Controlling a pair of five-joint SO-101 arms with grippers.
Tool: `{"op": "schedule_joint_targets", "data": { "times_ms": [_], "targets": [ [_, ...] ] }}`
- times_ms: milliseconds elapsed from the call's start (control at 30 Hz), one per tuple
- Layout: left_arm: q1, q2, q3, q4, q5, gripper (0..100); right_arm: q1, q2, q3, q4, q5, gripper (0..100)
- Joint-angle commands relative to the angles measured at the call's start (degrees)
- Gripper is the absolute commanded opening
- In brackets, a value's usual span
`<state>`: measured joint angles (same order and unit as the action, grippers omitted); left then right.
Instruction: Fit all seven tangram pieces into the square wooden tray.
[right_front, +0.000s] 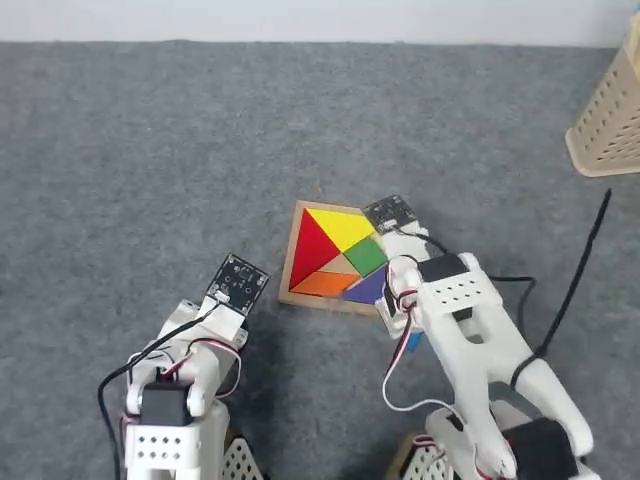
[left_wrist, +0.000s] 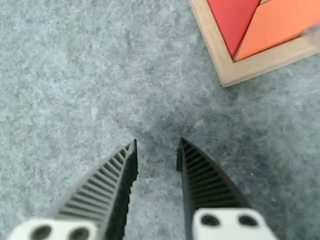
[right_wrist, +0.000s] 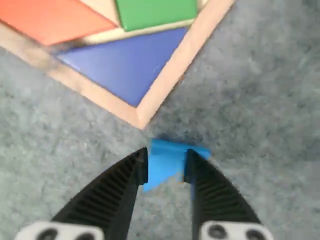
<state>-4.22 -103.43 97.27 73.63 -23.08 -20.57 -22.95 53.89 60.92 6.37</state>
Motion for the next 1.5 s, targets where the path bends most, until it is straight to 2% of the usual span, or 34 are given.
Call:
{"op": "schedule_joint_targets", "data": {
  "times_ms": [0,233,633,933,1167,1300,1400,1467],
  "targets": [
    [-0.35,-1.23,-0.75,0.00,0.44,12,0.57,-2.77,-0.44,-1.10,-3.34,15.4],
    [-0.35,-1.23,-0.75,0.00,0.44,12,0.48,-1.63,-0.26,-1.10,-3.60,15.4],
    [-0.35,-1.23,-0.75,0.00,0.44,12,0.92,15.08,-5.71,-1.19,-3.52,15.4],
    [-0.35,-1.23,-0.75,0.00,0.44,12,12.79,19.65,-11.78,-0.57,-3.34,15.2],
    [-0.35,-1.23,-0.75,0.00,0.44,12,17.10,19.12,-16.53,0.04,-1.85,15.2],
    [-0.35,-1.23,-0.75,0.00,0.44,12,16.13,12.97,-19.69,7.96,-1.05,15.4],
    [-0.35,-1.23,-0.75,0.00,0.44,12,11.12,7.87,-17.41,13.32,-1.14,15.5],
    [-0.35,-1.23,-0.75,0.00,0.44,12,7.60,4.88,-13.10,11.91,-1.05,15.6]
  ]
}}
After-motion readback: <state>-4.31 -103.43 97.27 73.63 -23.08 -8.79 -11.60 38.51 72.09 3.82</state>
